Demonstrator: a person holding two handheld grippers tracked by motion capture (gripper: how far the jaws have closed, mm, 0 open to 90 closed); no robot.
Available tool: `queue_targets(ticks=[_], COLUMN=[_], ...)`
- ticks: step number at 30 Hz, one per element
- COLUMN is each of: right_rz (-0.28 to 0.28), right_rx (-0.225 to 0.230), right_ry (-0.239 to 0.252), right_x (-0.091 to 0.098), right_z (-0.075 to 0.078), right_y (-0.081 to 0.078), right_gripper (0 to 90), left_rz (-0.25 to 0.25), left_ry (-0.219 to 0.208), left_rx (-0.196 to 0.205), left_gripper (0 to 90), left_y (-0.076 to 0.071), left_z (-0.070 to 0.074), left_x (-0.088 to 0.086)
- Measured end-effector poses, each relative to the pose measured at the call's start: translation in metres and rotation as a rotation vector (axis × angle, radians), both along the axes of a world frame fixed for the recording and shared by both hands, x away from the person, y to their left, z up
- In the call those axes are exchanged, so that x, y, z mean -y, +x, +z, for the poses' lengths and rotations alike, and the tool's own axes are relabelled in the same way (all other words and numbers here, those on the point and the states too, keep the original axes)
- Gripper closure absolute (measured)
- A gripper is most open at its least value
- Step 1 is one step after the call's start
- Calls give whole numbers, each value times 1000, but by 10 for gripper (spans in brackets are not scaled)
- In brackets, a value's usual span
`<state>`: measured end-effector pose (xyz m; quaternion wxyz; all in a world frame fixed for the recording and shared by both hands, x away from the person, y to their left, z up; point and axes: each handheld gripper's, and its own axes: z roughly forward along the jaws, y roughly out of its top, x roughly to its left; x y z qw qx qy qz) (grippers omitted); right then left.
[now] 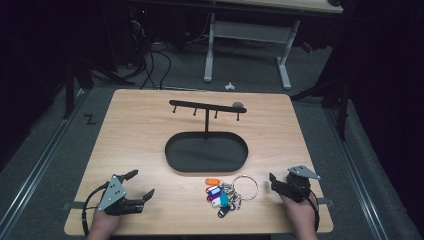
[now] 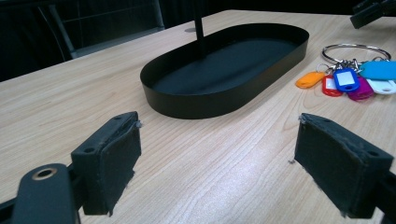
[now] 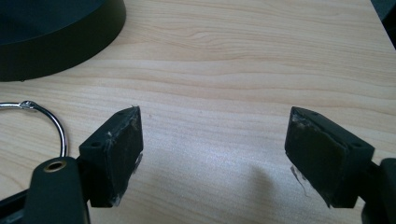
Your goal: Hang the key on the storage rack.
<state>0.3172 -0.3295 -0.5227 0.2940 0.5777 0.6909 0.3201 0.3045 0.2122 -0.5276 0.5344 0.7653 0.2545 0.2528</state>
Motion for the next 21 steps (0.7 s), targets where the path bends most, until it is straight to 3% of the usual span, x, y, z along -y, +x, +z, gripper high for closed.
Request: queue_targets(ticks=[9,10,12,14,19,21], right_rz=[14,5,6,12,89,117], right_rx=[3,9,44,48,13,-23], right_ry=[7,33,38,32,-24,-40], right_x=[0,0,1,0,-12,-17], right_z=[0,2,3,4,7,7], right_y=[1,1,0,1,2,3], right_gripper=[197,191,183,184,168,170], left_rz=[1,1,1,0,1,2], left_ry=[-4,-3,-3,-3,-4,-3], left_rx=[6,6,7,9,11,11], left_gripper=[150,150,150,150,150,150], left_y=[-1,-1,-1,-1,-1,-1], left_z=[0,0,0,0,0,0], left_x=[0,0,0,0,0,0])
